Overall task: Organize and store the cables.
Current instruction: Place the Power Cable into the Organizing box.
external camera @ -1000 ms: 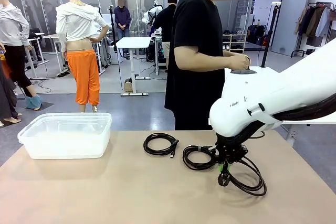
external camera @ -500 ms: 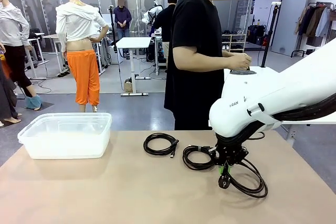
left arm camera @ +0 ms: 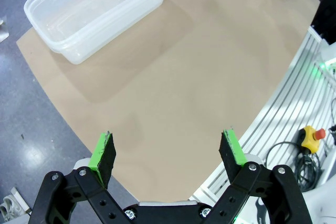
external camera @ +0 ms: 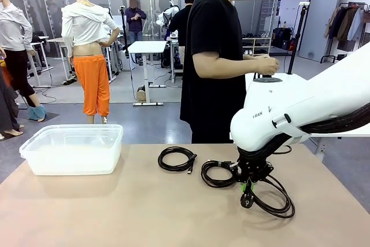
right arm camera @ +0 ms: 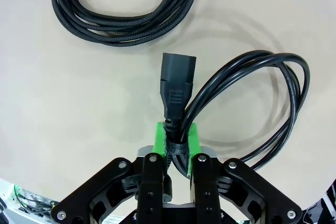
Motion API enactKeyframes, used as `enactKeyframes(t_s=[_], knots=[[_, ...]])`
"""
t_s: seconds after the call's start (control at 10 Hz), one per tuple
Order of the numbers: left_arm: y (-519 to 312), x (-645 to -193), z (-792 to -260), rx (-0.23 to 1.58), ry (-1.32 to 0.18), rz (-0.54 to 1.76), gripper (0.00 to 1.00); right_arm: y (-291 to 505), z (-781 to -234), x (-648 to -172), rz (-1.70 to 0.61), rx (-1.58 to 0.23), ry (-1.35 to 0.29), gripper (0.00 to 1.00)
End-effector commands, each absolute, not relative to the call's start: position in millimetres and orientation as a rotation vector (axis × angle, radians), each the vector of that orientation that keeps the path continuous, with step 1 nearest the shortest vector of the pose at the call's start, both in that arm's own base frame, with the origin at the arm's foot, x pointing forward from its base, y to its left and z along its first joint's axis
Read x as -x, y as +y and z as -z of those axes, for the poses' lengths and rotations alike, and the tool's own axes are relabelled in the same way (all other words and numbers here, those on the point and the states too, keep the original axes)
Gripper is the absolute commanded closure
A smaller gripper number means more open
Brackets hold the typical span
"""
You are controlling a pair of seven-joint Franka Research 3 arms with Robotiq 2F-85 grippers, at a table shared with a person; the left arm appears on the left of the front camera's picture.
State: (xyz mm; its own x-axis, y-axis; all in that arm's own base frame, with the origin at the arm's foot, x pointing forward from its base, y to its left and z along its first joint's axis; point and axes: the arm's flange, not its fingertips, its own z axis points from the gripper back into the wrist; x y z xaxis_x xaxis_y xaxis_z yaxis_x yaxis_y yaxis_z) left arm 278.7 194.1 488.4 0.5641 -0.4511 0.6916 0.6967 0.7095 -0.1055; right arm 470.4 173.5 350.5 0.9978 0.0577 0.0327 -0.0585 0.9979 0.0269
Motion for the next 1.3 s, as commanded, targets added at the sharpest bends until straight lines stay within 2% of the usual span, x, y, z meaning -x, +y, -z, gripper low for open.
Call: enactKeyframes(t_s=[0.0,0.2,0.4,0.6,0.9,1.2], knots=[[195.6,-276.4,-488.2,0.396,-0.686,0.714,0.0,199.3,-357.8,-469.9,-0.083,-0.002,-0.076,0.81],[195.6,-276.4,-488.2,0.396,-0.686,0.714,0.0,253.9,-370.6,-456.3,-0.078,-0.016,-0.126,0.81],[195.6,-276.4,-488.2,0.396,-0.686,0.714,0.0,311.9,-369.4,-444.7,-0.09,0.051,-0.163,0.81],[195.6,-276.4,-488.2,0.396,-0.686,0.714,0.0,376.5,-367.6,-439.3,-0.181,0.021,-0.177,0.81],[195.6,-276.4,-488.2,0.396,-0.686,0.714,0.0,458.0,-344.3,-451.7,-0.242,0.043,-0.163,0.81],[195.6,-276.4,-488.2,0.396,-0.686,0.714,0.0,507.0,-324.4,-450.8,-0.275,0.085,-0.105,0.81]])
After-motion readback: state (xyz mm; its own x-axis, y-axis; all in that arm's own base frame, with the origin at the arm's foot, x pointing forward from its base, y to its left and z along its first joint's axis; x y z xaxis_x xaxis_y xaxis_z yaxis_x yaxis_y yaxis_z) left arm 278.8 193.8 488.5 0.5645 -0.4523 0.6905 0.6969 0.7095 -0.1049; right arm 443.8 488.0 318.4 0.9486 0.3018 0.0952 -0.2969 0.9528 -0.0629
